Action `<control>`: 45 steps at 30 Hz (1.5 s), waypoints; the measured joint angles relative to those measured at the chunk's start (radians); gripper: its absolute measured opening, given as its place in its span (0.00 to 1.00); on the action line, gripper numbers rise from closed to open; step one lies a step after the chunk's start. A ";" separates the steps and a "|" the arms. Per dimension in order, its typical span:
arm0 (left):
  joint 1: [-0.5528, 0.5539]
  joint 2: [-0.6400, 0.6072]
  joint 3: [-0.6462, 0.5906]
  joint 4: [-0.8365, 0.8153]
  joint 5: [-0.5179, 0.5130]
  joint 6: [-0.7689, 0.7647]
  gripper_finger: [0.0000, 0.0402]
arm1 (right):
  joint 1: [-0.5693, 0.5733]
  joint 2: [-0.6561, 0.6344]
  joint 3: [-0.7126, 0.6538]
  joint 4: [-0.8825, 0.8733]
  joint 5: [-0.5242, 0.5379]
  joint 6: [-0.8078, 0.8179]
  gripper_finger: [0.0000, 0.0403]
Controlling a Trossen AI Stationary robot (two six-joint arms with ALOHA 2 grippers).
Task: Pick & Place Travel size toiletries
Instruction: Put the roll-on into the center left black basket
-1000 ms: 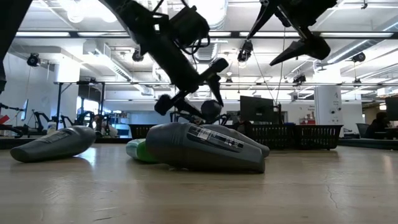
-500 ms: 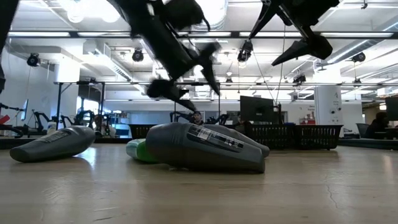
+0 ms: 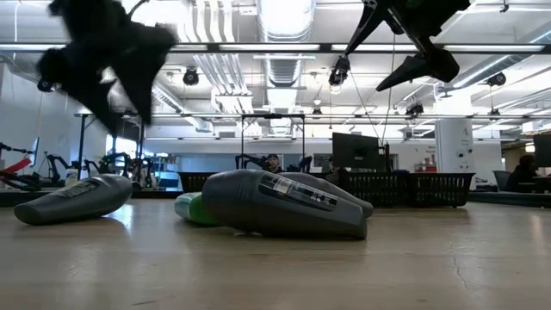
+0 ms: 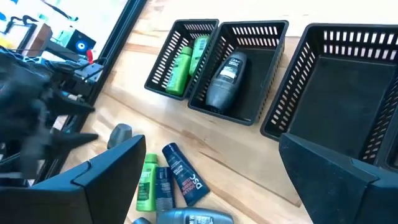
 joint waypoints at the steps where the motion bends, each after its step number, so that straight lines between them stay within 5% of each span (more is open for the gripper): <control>1: -0.010 0.014 -0.023 0.000 0.038 -0.034 0.83 | 0.000 0.000 0.000 0.000 0.000 -0.001 0.90; 6: -0.024 0.075 -0.094 0.014 0.124 -0.178 0.88 | 0.000 0.000 0.000 0.000 -0.002 -0.002 0.90; 26: -0.032 0.239 -0.097 0.206 0.184 -0.114 0.89 | 0.000 0.000 0.000 -0.017 -0.006 -0.020 0.87; 31: -0.032 0.268 -0.096 0.248 0.183 -0.073 0.79 | 0.000 0.000 0.000 -0.031 -0.006 -0.019 0.86; 37: -0.027 0.244 -0.097 0.254 0.149 -0.062 0.53 | 0.000 -0.002 0.000 -0.042 -0.008 -0.019 0.84; 45: 0.026 0.100 -0.091 0.315 0.095 -0.052 0.52 | 0.000 -0.054 0.000 -0.046 -0.006 -0.021 0.82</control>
